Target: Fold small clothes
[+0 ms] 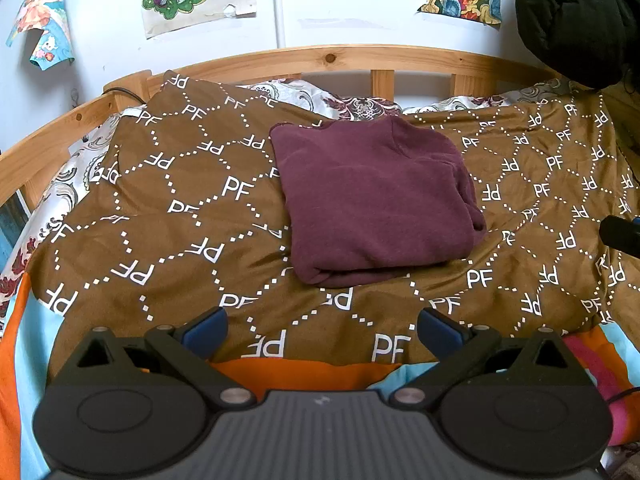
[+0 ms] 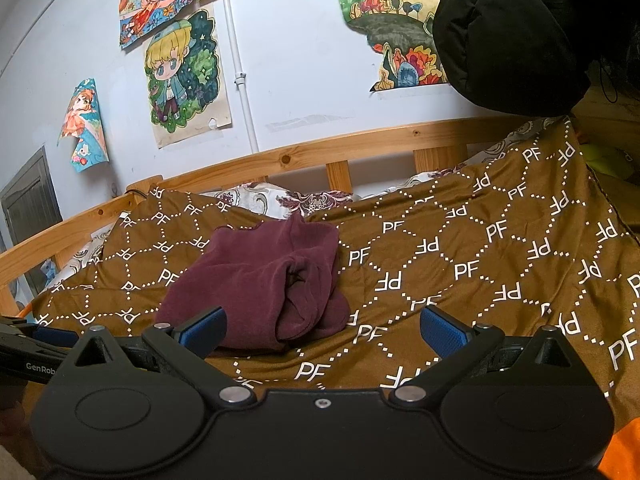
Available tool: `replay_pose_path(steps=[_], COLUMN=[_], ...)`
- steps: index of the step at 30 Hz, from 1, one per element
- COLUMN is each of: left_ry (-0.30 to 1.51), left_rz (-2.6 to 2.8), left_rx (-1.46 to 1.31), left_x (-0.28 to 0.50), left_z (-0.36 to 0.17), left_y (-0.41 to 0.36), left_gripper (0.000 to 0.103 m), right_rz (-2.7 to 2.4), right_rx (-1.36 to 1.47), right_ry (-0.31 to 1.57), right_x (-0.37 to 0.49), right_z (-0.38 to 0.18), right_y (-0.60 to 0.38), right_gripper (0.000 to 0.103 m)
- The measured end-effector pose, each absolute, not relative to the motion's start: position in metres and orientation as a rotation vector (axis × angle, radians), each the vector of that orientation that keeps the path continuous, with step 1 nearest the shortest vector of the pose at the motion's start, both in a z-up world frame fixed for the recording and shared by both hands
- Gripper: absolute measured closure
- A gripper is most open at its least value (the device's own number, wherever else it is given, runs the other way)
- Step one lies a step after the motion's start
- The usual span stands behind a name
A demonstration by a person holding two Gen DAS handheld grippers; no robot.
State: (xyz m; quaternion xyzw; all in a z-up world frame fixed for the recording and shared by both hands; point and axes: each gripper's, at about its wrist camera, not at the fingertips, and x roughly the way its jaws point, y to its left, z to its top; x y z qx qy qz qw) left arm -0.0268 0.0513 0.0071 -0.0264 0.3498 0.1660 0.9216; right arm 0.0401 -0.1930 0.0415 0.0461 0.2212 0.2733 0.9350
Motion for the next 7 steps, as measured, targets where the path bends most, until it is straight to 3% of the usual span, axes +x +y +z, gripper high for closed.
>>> replay_pose_path(steps=[7], left_ry=[0.731], left_rz=[0.343], left_rx=[-0.057], left_x=[-0.026], left_z=[0.0062], left_y=[0.0532], left_gripper=[0.001], right_rz=[0.559], right_rx=[0.089], right_ry=[0.456], right_x=[0.0393], right_z=[0.0387], right_y=[-0.193], right_gripper=[0.001])
